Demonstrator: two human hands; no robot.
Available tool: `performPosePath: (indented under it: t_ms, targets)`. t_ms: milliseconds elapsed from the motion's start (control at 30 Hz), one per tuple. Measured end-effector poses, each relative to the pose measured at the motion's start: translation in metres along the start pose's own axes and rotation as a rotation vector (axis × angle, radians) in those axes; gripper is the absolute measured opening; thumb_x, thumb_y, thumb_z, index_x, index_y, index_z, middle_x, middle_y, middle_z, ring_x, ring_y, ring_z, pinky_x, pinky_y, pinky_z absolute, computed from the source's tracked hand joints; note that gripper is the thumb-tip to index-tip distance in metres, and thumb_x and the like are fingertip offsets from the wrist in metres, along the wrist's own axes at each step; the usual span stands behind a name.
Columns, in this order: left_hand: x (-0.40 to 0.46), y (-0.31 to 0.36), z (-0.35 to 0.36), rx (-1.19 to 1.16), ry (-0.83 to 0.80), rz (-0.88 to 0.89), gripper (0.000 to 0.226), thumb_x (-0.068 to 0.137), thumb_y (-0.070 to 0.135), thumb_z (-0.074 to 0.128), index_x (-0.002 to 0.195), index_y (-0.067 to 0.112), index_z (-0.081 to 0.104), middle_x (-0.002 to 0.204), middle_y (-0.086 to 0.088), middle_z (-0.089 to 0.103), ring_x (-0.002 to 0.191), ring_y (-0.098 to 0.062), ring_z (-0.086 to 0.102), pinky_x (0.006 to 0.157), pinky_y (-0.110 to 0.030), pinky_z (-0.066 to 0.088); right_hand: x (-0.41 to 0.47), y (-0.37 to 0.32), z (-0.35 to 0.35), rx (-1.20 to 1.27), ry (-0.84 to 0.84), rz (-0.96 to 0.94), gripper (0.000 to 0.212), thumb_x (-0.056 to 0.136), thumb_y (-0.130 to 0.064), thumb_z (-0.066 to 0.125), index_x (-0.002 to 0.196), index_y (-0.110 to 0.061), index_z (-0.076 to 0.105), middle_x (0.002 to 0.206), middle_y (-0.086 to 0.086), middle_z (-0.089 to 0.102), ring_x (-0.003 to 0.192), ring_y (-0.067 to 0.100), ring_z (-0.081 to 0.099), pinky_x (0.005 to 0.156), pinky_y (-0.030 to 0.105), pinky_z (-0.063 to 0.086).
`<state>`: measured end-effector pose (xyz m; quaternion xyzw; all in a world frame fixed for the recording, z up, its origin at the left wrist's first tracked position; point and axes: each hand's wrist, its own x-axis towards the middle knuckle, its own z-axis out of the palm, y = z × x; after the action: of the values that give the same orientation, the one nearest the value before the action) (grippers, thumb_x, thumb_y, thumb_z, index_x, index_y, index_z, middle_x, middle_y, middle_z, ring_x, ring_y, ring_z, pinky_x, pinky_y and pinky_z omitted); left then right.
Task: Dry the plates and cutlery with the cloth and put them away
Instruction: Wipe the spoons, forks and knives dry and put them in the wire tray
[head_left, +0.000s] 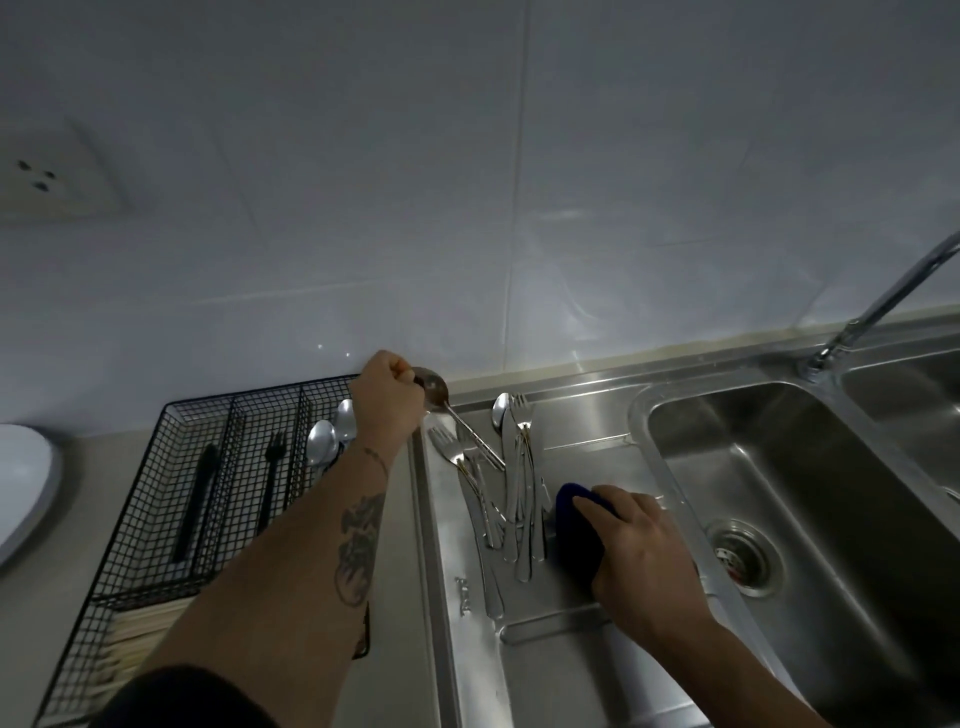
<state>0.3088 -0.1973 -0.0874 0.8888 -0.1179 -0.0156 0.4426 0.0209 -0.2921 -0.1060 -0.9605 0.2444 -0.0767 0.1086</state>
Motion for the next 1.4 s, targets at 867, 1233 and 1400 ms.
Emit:
performPosePath:
  t_ms: [867,1233,1400]
  targets:
    - [-0.191,0.049,-0.082,-0.457,-0.322,-0.256,0.011,0.086,0.005,0.063,0.085,0.007,0.074,0.075,-0.011,0.074,0.062,-0.021,0.073,0.068,-0.036,0.063,-0.053,-0.060,-0.057,-0.220,0.132,-0.080,0.052,0.067,-0.015,0.073,0.118,-0.019,0.061,0.124,0.006,0.056,0.106,0.028,0.052,0.089,0.042,0.047]
    - [-0.188,0.058,-0.092,-0.526,-0.316,-0.270,0.014,0.081,-0.001,0.063,0.087,0.005,0.074,0.073,-0.012,0.074,0.062,-0.021,0.070,0.069,-0.034,0.061,-0.079,-0.043,-0.079,-0.267,0.203,-0.049,0.068,0.064,-0.018,0.076,0.129,-0.019,0.054,0.123,0.006,0.058,0.107,0.029,0.054,0.089,0.045,0.047]
    - [-0.192,0.060,-0.092,-0.511,-0.327,-0.251,0.014,0.083,-0.002,0.061,0.084,0.006,0.072,0.075,-0.013,0.072,0.061,-0.021,0.067,0.070,-0.036,0.060,-0.087,-0.041,-0.089,-0.302,0.151,-0.052,0.064,0.070,-0.016,0.071,0.130,-0.018,0.050,0.128,0.006,0.054,0.115,0.029,0.048,0.098,0.044,0.042]
